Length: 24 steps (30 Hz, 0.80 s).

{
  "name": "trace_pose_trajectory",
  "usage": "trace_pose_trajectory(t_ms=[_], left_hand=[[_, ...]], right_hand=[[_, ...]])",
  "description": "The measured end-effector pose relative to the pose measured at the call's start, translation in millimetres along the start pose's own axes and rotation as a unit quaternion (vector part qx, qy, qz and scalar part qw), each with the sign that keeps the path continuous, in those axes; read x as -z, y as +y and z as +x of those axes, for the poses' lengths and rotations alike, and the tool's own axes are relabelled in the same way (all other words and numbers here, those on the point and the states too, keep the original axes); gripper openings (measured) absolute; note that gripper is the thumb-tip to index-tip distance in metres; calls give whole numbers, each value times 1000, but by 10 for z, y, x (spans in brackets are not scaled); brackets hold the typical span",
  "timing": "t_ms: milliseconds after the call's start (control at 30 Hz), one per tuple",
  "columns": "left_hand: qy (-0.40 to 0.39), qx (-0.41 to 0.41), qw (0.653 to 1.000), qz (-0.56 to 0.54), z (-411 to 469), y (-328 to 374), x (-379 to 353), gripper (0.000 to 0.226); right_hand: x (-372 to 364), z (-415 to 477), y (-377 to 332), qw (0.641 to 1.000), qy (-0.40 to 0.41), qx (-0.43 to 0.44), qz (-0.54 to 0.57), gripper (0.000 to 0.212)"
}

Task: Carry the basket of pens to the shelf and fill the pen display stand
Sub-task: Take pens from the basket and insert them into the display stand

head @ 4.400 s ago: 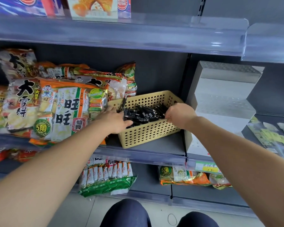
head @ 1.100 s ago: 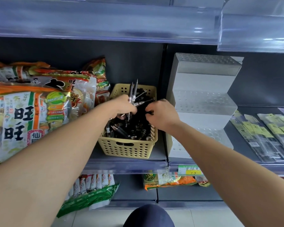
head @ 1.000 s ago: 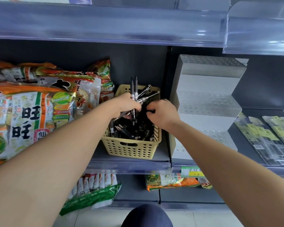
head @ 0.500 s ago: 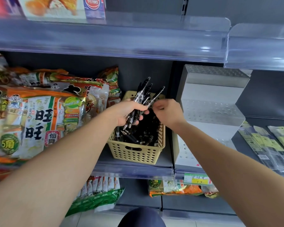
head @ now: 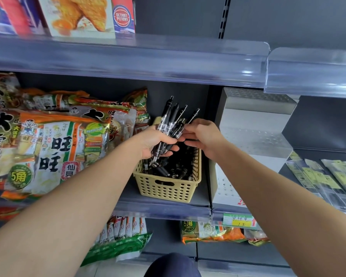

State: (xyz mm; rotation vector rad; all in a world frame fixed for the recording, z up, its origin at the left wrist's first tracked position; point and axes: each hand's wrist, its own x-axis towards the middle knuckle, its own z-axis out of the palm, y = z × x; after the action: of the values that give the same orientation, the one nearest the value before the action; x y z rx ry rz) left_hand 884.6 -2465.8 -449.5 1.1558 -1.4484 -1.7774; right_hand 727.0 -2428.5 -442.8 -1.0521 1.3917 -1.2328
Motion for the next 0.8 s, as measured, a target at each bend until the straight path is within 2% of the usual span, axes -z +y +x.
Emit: trace_pose_trajectory(t_ms=[100, 233, 333, 400, 533, 567, 600, 700, 800], left_hand=[[-5, -1, 1000, -8, -18, -8, -2, 22], [-6, 1, 1000, -15, -20, 1, 16, 27], [-8, 4, 1000, -10, -20, -1, 26, 28], [-11, 7, 1000, 0, -18, -10, 30, 30], [-36, -2, 998, 50, -34, -10, 33, 25], [-39, -1, 997, 59, -42, -7, 35, 25], [-40, -1, 997, 67, -44, -8, 41, 26], [-38, -2, 996, 78, -44, -12, 58, 27], [-34, -6, 996, 77, -36, -17, 70, 28]], right_hand=[[9, -2, -29, 1000, -13, -12, 16, 15], [12, -34, -56, 999, -30, -13, 43, 4], [6, -52, -71, 997, -35, -9, 70, 5], [-25, -53, -80, 995, -19, 3, 102, 16], [-79, 26, -97, 987, 55, 51, 143, 68], [-84, 47, -105, 987, 64, 61, 132, 74], [-86, 65, -117, 989, 69, 69, 107, 72], [-84, 54, -177, 994, 75, 80, 14, 43], [-72, 60, -195, 993, 84, 88, -4, 34]])
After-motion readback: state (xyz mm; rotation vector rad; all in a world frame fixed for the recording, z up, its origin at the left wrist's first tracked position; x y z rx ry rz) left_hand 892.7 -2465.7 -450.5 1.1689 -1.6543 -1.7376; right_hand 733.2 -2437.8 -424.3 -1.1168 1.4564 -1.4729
